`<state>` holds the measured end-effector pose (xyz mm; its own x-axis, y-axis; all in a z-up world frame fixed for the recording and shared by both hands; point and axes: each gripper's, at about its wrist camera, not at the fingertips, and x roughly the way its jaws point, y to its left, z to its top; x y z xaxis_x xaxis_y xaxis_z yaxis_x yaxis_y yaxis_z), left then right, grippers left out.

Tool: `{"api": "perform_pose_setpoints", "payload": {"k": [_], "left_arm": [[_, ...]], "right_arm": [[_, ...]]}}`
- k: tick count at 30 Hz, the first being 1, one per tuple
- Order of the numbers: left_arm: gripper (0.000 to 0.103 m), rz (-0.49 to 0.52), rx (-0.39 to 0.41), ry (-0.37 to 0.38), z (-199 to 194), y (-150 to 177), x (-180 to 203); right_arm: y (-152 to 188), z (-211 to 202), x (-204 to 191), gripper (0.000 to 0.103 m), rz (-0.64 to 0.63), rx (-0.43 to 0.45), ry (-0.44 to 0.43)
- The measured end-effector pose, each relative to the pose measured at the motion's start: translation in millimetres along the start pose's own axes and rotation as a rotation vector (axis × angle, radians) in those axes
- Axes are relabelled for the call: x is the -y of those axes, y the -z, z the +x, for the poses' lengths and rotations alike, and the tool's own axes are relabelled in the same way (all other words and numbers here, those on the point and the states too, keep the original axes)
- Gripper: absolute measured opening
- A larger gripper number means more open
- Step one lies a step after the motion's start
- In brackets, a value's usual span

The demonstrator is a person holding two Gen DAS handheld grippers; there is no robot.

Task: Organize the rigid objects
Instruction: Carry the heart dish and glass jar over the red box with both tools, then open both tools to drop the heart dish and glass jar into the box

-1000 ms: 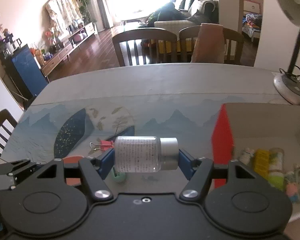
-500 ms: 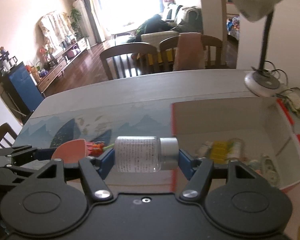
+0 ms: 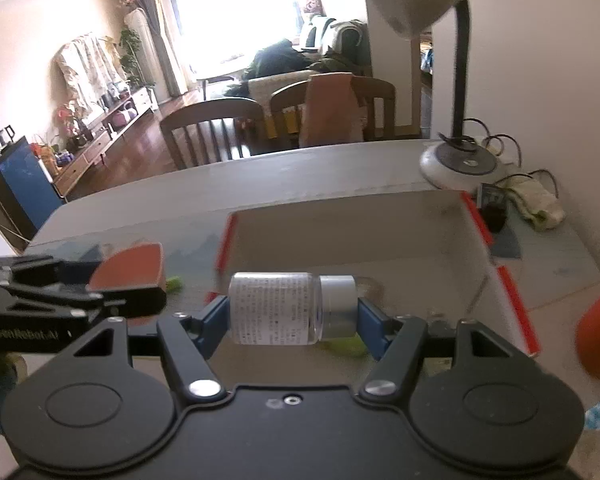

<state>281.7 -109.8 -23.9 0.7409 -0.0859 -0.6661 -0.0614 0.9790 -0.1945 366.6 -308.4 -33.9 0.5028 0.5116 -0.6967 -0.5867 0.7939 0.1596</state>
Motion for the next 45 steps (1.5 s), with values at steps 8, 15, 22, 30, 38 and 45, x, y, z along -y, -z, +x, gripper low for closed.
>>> {"api": "perform_pose_setpoints", "payload": {"k": [8, 15, 22, 30, 38, 45], "left_arm": [[0.077, 0.034, -0.045, 0.009, 45.2, -19.8, 31.6], [0.077, 0.055, -0.088, 0.000, 87.9, -35.3, 46.6], [0.077, 0.077, -0.126, -0.027, 132.1, -47.1, 57.2], [0.077, 0.073, -0.198, -0.052, 175.8, -49.8, 65.3], [0.077, 0.058, -0.266, -0.084, 199.2, -44.7, 63.9], [0.077, 0.040, -0.303, -0.096, 208.8, -40.0, 61.8]], "right_arm": [[4.5, 13.1, 47.9, 0.067, 0.017, -0.037, 0.047], [2.2, 29.0, 63.5, 0.067, -0.016, -0.081, 0.039], [5.2, 49.0, 64.6, 0.067, -0.101, -0.139, 0.018], [11.1, 69.1, 59.7, 0.067, -0.188, -0.185, 0.009], [13.5, 78.7, 62.0, 0.067, -0.199, -0.216, 0.001], [15.2, 91.1, 65.4, 0.067, -0.215, -0.242, 0.018]]}}
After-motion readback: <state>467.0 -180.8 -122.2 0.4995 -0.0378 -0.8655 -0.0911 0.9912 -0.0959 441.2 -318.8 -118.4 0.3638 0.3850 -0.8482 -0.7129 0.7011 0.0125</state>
